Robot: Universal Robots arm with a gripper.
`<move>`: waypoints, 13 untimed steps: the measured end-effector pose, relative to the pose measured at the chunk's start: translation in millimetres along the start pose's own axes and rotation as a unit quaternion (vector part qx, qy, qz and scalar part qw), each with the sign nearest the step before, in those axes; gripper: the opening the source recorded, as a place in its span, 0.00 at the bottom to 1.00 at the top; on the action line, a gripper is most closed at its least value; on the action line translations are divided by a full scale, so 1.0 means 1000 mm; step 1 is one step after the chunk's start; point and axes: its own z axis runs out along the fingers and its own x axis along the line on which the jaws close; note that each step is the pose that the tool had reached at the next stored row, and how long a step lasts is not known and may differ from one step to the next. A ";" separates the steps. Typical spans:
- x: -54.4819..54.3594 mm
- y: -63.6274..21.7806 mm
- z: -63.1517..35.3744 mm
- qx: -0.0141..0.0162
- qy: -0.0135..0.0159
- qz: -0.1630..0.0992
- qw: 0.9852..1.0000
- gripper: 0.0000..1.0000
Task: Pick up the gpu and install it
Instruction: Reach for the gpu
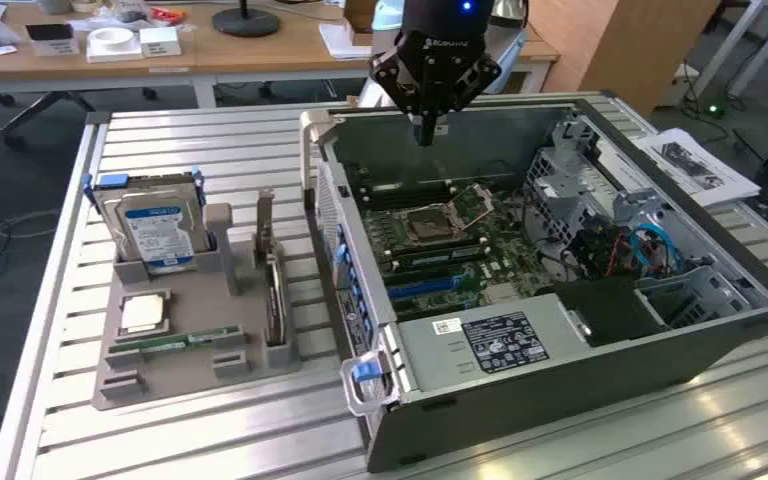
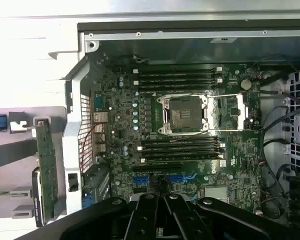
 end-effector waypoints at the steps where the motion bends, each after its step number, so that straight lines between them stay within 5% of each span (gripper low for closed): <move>1: 0.000 0.0000 0.0000 0.000 0.000 0.000 1.000 0.11; 13: 0.003 -0.0002 -0.0001 0.000 0.000 0.000 1.000 0.11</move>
